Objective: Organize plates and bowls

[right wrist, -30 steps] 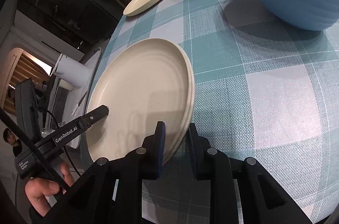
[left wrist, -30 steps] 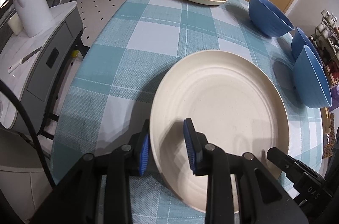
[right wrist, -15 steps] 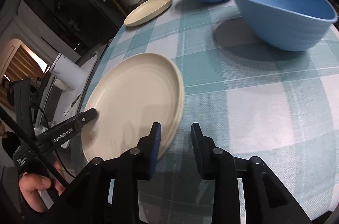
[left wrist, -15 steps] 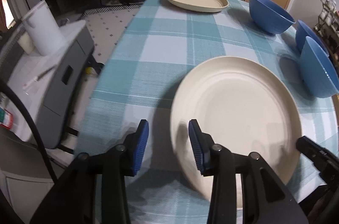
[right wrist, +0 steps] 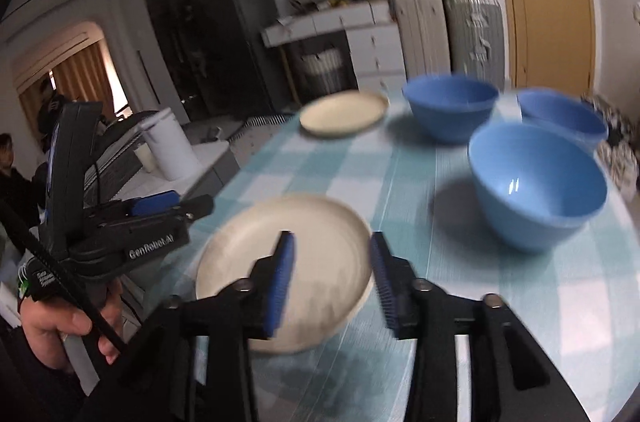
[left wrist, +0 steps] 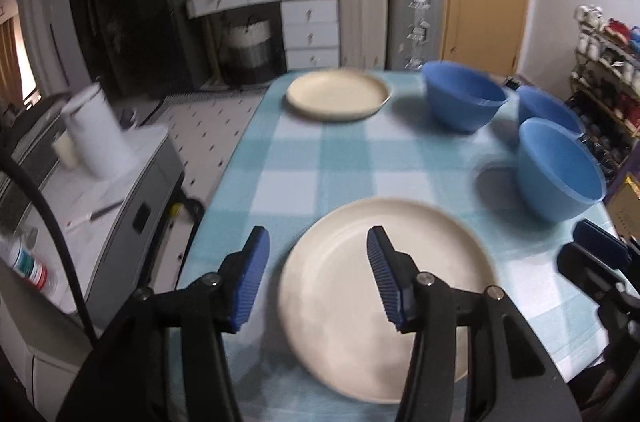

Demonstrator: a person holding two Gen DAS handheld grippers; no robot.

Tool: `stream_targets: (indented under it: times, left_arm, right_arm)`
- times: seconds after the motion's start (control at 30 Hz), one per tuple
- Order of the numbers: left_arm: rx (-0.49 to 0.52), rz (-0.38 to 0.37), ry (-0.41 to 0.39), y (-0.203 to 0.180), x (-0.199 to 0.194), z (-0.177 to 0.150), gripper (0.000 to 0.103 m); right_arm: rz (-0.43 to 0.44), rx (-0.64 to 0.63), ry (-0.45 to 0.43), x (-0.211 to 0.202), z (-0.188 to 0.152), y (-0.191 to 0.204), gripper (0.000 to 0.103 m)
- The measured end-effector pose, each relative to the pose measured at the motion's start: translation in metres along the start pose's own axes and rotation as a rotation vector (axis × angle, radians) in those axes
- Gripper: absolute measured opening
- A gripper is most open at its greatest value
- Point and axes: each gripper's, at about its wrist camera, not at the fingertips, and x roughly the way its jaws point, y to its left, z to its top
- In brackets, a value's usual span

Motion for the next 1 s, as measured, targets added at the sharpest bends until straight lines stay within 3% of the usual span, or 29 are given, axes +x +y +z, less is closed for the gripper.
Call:
stream_targets:
  times: [0.1, 0.17, 0.2, 0.27, 0.4, 0.47, 0.5, 0.7, 1.0]
  left_arm:
    - [0.011, 0.009, -0.09, -0.011, -0.009, 0.012, 0.058]
    - [0.019, 0.01, -0.156, -0.016, -0.015, 0.017, 0.092]
    - [0.025, 0.013, -0.188, -0.019, -0.018, 0.018, 0.097]
    - [0.043, 0.019, -0.244, -0.022, -0.025, 0.02, 0.099]
    - [0.014, -0.016, -0.28, -0.02, -0.031, 0.024, 0.099]
    - [0.002, -0.021, -0.304, -0.017, -0.033, 0.021, 0.1]
    - [0.0, -0.021, -0.309, -0.017, -0.034, 0.018, 0.1]
    - [-0.013, -0.057, -0.247, -0.015, -0.022, 0.015, 0.101]
    - [-0.153, -0.077, -0.222, 0.01, -0.014, 0.015, 0.103]
  right_arm:
    - [-0.003, -0.034, -0.058, -0.005, 0.014, -0.004, 0.05]
    - [-0.021, -0.054, -0.079, -0.004, 0.022, -0.008, 0.054]
    - [-0.022, -0.059, -0.09, -0.004, 0.024, -0.01, 0.057]
    - [-0.034, -0.052, -0.116, -0.002, 0.027, -0.017, 0.069]
    - [-0.02, -0.032, -0.139, -0.002, 0.03, -0.024, 0.076]
    - [-0.012, -0.032, -0.161, -0.002, 0.028, -0.025, 0.091]
    - [-0.012, -0.036, -0.174, -0.003, 0.027, -0.025, 0.093]
    - [-0.025, -0.08, -0.154, 0.004, 0.024, -0.022, 0.1]
    - [0.009, -0.038, -0.175, 0.002, 0.026, -0.024, 0.102]
